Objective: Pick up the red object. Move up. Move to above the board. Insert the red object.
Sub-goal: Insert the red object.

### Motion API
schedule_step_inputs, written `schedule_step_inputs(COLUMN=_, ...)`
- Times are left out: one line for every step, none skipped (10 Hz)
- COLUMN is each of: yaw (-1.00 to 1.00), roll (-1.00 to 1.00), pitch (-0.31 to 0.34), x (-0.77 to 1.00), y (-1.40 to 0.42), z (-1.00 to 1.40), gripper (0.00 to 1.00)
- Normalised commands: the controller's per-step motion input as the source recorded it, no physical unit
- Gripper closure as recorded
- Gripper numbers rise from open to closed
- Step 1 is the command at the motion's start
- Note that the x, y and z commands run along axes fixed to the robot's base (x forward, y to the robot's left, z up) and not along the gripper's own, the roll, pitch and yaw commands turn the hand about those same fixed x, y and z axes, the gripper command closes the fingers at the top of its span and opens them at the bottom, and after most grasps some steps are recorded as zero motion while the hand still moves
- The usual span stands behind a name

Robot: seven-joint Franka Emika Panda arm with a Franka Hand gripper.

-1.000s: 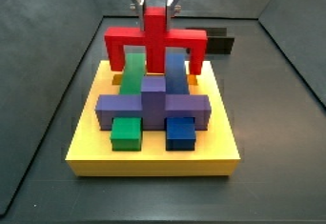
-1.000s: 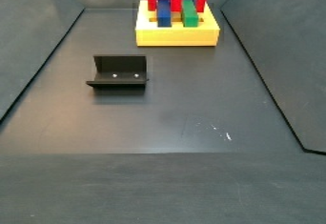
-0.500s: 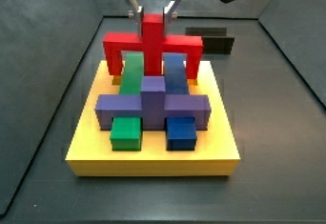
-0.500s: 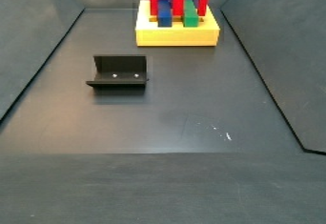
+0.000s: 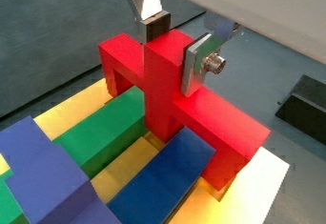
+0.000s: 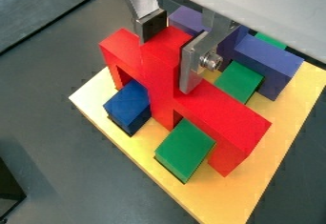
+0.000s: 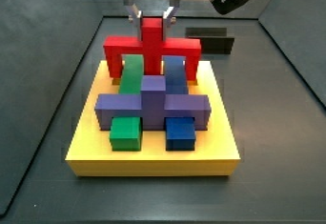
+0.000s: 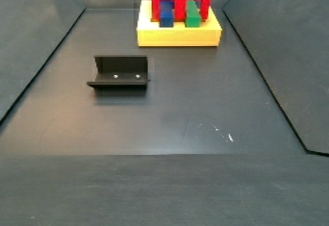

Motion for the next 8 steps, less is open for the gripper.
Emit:
schedule_step_inputs(yaw=0.0, roll=0.16, pitch=-0.01, x=0.0, y=-0.15, z=-0.09, gripper=1.0)
schedule_step_inputs(yaw=0.0, roll=0.14, pitch=-0.014, x=0.0, y=-0.07, z=-0.18, gripper=1.0)
schedule_step_inputs(yaw=0.0, roll=0.15, pitch=-0.019, x=0.0, y=-0.02, z=-0.24, gripper=1.0)
schedule_step_inputs(yaw=0.01, roll=0.14, pitch=-0.013, x=0.05, y=0.0, z=-0.27, gripper=1.0)
schedule_step_inputs(yaw=0.01, roll=0.16, pitch=0.0, x=0.13, y=0.0, z=-0.3, gripper=1.0)
schedule_step_inputs(yaw=0.0, roll=0.14, pitch=0.0, x=0.1, y=0.0, z=-0.31, gripper=1.0)
schedule_step_inputs(yaw=0.0, roll=0.12, pitch=-0.011, x=0.04, y=0.0, z=-0.33, gripper=1.0)
schedule_step_inputs(yaw=0.0, roll=0.09, pitch=0.0, x=0.16, y=0.0, z=-0.32, gripper=1.0)
